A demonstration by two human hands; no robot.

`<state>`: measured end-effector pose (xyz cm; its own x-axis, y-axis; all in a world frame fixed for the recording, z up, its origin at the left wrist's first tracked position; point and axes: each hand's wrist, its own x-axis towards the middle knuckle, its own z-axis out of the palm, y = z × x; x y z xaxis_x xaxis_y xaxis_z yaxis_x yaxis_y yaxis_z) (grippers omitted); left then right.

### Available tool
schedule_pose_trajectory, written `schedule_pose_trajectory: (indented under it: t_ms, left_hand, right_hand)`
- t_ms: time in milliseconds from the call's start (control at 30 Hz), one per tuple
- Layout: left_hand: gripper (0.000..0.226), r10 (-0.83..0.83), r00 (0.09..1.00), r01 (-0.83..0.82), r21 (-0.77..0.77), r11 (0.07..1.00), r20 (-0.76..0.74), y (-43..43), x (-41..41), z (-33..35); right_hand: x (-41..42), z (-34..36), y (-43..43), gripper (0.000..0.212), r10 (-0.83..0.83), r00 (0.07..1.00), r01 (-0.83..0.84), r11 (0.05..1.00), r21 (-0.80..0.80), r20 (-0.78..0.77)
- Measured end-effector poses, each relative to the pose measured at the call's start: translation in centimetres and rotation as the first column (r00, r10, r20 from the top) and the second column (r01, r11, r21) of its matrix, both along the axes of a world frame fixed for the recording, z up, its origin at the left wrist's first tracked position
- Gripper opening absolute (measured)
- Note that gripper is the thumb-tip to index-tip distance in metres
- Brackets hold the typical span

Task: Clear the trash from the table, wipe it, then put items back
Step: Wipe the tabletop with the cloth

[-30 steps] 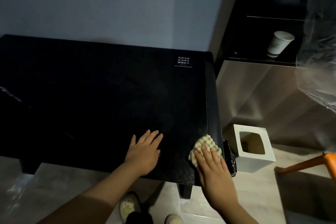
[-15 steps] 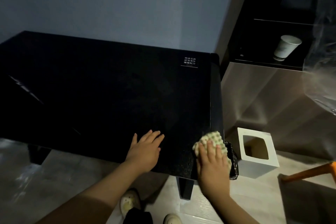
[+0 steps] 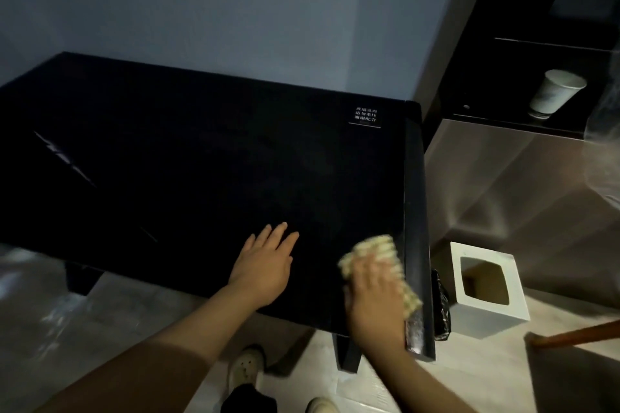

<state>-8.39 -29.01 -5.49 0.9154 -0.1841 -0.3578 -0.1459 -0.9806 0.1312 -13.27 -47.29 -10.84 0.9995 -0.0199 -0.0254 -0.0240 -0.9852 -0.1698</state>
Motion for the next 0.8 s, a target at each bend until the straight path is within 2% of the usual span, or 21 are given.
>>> schedule_pose_trajectory:
  t_ms: [100,167,200,267,300,367,400,467,567,633,700,733,800]
  left_hand:
    - [0.053,0.025,0.999,-0.023,0.046,0.999,-0.035,0.8,1.3,0.4]
    - [0.055,0.020,0.997,-0.015,0.063,0.998,-0.069,1.7,2.2,0.6]
    - [0.057,0.018,0.996,-0.013,0.065,0.998,-0.088,2.1,2.6,0.8]
    - [0.064,0.013,0.992,-0.004,0.070,0.998,-0.124,3.2,3.4,0.9]
    - [0.067,0.013,0.990,-0.003,0.074,0.997,-0.140,3.6,3.8,0.9]
    - [0.068,0.024,0.985,-0.010,0.086,0.996,-0.170,4.5,4.5,0.8]
    - [0.068,0.028,0.983,-0.012,0.091,0.996,-0.181,4.9,4.9,0.7]
    - [0.064,0.016,0.981,0.000,0.083,0.997,-0.195,5.6,5.9,0.7]
    - [0.058,-0.010,0.979,0.020,0.045,0.999,-0.204,6.1,7.1,0.7]
    - [0.056,-0.026,0.979,0.035,0.040,0.999,-0.204,6.2,7.6,0.8]
    - [0.055,-0.043,0.978,0.051,0.034,0.998,-0.206,6.3,8.0,0.9]
    - [0.054,-0.048,0.978,0.055,0.031,0.998,-0.204,6.4,8.1,0.9]
    - [0.053,-0.053,0.979,0.059,0.023,0.998,-0.196,6.5,8.2,0.9]
  right_hand:
    - [-1.2,0.5,3.6,0.052,0.358,0.933,-0.358,0.934,0.011,-0.042]
    - [0.0,0.2,2.1,0.046,0.431,0.902,-0.432,0.900,-0.056,-0.028]
    - [1.2,0.3,0.6,0.045,0.379,0.924,-0.381,0.920,-0.088,-0.039]
    - [4.0,1.2,-2.4,0.062,0.172,0.980,-0.181,0.979,-0.090,-0.095]
    - [5.2,1.5,-3.5,0.062,0.083,0.990,-0.094,0.992,-0.087,-0.118]
    - [6.8,2.1,-3.6,0.055,-0.111,0.964,0.107,0.994,-0.031,-0.243]
    - [7.3,2.3,-2.5,0.056,-0.189,0.948,0.191,0.981,-0.017,-0.255]
    - [7.4,1.7,0.8,0.056,-0.126,0.980,0.125,0.992,-0.019,-0.156]
    - [6.0,0.2,4.4,0.061,0.206,0.964,-0.207,0.978,0.010,-0.169]
    - [6.1,-0.1,3.7,0.058,0.320,0.929,-0.327,0.945,-0.007,-0.187]
    - [8.3,0.7,1.6,0.066,0.278,0.946,-0.286,0.958,-0.028,-0.164]
    - [9.6,0.7,0.5,0.070,0.201,0.968,-0.207,0.978,-0.026,-0.151]
    - [12.0,1.3,-0.7,0.058,-0.066,0.969,0.072,0.997,0.020,-0.238]
